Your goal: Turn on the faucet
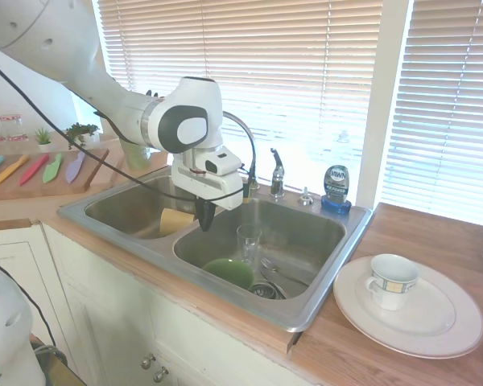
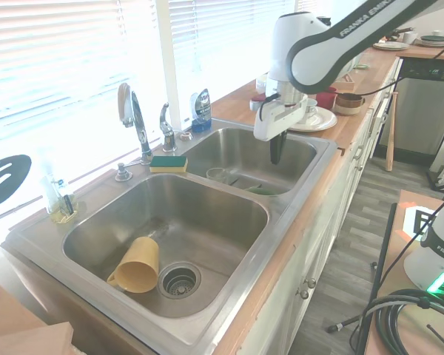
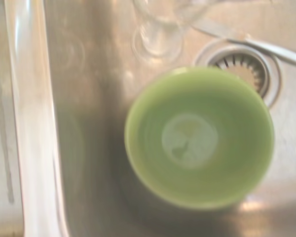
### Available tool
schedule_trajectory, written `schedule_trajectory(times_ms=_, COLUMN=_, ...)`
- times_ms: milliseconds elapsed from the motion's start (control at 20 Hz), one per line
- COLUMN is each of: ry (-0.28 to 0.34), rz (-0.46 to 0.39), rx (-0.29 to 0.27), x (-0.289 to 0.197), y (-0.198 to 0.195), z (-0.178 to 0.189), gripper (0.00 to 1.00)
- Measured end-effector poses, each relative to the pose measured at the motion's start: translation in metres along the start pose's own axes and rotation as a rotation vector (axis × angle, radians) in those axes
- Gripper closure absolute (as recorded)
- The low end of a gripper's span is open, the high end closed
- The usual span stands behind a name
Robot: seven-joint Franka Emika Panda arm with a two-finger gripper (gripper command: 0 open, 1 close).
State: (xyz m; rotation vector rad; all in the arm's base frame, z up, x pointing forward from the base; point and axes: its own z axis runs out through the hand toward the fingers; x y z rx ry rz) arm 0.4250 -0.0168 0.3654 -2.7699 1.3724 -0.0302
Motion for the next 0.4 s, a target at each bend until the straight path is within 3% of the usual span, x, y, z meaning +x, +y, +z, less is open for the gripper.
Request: schedule_trajectory(times_ms=400, ry=0.018, rz=-0.019, rx=0.012, x=-0.0117, y=0.0068, z=0.0008, gripper=0.0)
